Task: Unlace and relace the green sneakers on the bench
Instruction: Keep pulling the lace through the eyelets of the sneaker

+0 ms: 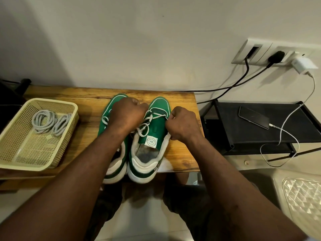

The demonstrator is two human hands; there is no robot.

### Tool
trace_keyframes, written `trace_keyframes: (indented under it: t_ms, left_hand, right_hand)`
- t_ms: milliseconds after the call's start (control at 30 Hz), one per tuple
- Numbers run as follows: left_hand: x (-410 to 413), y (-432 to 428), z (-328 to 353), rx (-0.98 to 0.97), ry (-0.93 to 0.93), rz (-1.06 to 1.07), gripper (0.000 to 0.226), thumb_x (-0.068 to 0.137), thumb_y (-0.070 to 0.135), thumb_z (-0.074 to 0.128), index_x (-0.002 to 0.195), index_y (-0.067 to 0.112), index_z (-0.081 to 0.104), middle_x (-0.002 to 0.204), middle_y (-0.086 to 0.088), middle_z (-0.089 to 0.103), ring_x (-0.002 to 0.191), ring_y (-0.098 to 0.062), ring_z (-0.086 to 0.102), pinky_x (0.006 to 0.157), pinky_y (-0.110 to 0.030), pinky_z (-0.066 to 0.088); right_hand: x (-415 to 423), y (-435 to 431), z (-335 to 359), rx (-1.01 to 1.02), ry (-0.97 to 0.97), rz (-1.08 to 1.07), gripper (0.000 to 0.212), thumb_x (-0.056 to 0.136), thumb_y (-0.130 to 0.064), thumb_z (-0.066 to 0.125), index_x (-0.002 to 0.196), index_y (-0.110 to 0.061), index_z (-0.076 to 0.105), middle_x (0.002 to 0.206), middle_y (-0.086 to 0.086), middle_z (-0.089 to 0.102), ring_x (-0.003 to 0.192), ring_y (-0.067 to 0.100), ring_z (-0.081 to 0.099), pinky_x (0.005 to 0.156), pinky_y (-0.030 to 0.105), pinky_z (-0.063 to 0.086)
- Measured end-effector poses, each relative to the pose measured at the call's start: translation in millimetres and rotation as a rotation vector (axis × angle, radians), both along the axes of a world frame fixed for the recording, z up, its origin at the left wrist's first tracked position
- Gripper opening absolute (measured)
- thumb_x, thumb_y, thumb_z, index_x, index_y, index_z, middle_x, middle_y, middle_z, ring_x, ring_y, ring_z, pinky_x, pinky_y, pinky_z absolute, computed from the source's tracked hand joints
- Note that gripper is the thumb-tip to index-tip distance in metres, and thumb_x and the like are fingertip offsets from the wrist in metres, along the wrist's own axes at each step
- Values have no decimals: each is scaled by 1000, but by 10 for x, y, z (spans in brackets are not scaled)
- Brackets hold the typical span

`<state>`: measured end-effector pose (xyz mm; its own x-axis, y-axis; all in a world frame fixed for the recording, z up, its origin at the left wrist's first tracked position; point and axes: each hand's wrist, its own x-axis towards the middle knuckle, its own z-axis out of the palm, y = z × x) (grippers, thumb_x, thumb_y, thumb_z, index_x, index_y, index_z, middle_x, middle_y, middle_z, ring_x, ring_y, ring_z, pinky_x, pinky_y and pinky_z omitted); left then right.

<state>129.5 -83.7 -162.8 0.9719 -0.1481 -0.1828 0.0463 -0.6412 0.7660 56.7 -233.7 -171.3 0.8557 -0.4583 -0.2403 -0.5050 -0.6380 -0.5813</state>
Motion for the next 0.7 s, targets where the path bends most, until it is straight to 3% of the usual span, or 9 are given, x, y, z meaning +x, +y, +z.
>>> trace_keyframes:
  t_ms: [67,133,267,400,467,567,700]
  left_hand:
    - [-13,38,-22,189,-84,-55,28,85,37,63,76,11,71,70,-6,68,70,-28,65,58,-34,48]
    - [-17,47,-26,348,-166,-76,23,88,35,64,83,14,71,76,-2,65,73,-25,61,59,-32,40]
    - [-30,48,12,439,-264,-141,29,87,32,68,112,17,64,103,-7,64,88,-28,59,68,-35,45]
    - [-136,11,14,383,-315,-333,18,90,37,70,98,24,62,84,2,62,74,-20,57,59,-31,37]
    - [-177,-11,-15,456,-256,-373,23,90,47,69,96,25,67,85,1,66,78,-21,61,62,-32,44]
    - [-214,-30,-65,543,-238,-366,34,91,52,66,107,23,73,96,-6,70,87,-29,66,69,-35,54]
    - [-250,-75,-125,634,-316,-372,35,97,50,60,116,23,73,100,-10,71,94,-33,68,70,-36,52]
  right_hand:
    - [-12,-25,45,-72,32,56,25,82,-27,61,104,-15,58,90,1,62,77,24,60,55,31,47]
    - [-26,-70,39,-144,60,72,26,86,-27,63,109,-16,58,91,1,58,79,22,54,55,28,36]
    - [-15,-48,-12,-231,7,77,32,86,-27,70,115,-17,61,102,2,63,87,23,56,66,31,42]
    - [51,43,-44,-223,-145,178,35,86,-14,72,120,-20,66,117,1,68,105,23,63,81,36,53]
    - [74,89,-75,-163,-146,208,39,84,-8,69,120,-23,66,111,-3,72,107,23,64,87,41,57]
    - [94,131,-124,-136,-122,193,37,83,-9,69,116,-26,65,102,-7,71,104,21,65,85,43,59]
    - [103,165,-175,-125,-91,168,37,83,-18,71,118,-29,62,98,-5,70,100,23,64,79,43,59]
